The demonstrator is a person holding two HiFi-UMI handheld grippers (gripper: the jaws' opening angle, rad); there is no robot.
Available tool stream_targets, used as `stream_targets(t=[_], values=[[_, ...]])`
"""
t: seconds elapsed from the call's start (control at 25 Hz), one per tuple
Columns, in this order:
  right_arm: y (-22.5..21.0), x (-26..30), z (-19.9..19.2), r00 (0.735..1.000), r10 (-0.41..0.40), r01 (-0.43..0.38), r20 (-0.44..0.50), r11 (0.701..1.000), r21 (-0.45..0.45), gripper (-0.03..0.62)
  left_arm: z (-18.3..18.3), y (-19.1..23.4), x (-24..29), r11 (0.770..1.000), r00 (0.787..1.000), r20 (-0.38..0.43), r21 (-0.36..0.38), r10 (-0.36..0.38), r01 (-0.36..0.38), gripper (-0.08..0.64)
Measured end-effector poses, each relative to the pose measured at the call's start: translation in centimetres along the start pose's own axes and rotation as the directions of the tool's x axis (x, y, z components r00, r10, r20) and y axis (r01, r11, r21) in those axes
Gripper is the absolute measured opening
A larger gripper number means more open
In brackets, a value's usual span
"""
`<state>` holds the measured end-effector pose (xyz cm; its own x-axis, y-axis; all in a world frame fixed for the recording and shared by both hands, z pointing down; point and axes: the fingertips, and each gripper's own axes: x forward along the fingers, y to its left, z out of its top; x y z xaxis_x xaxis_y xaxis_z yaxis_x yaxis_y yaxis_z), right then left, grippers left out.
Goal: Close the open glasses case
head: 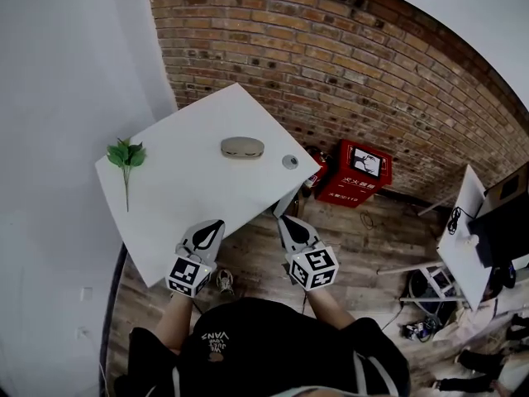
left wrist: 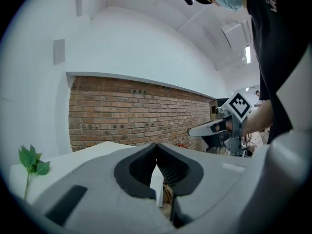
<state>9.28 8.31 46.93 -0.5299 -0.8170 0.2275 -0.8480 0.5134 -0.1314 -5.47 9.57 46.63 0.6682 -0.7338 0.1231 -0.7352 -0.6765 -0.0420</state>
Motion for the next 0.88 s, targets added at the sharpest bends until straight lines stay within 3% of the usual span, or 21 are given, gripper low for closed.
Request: stream_targets(t=[0.88], values=[[0.5, -3.9, -2.1, 0.997, 0.058, -0.060, -0.040, 0.997, -0.043, -0.003, -0.6, -5.2, -1.5, 0.999, 0.999, -0.014, 0.010, 0.034, -0.034, 0.009]])
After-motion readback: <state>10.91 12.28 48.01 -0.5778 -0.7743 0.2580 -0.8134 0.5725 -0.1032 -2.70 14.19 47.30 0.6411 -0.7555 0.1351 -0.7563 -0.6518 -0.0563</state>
